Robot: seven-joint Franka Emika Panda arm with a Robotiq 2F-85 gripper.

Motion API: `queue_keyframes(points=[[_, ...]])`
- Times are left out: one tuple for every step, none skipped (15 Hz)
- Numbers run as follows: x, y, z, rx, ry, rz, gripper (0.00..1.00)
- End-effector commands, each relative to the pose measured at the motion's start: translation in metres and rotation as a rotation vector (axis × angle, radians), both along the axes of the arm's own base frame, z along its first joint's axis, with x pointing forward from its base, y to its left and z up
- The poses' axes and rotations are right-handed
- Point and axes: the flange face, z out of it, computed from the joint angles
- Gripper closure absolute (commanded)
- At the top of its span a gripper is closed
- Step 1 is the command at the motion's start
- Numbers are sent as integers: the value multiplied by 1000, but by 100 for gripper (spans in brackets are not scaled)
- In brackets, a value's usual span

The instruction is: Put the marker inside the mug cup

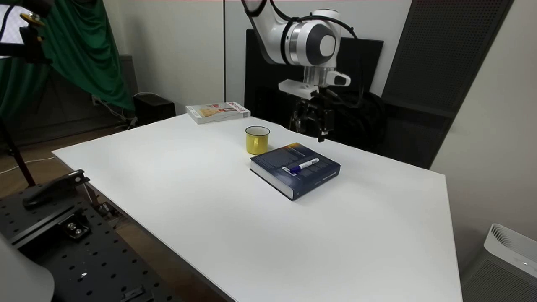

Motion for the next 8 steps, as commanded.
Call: queue_keyframes(points=[[20,-16,-21,8,-16,-14,0],[22,-19,-27,7,-13,-19,0],[23,-22,-32,5,-15,-21,0],[24,-24,-38,3,-16,-19,0],[25,-24,-43,6,-14,-19,0],[25,-25,-49,4,-14,-19,0],[26,-25,-54,10,-13,-21,0],[26,-25,-58,16,-13,-24,0]])
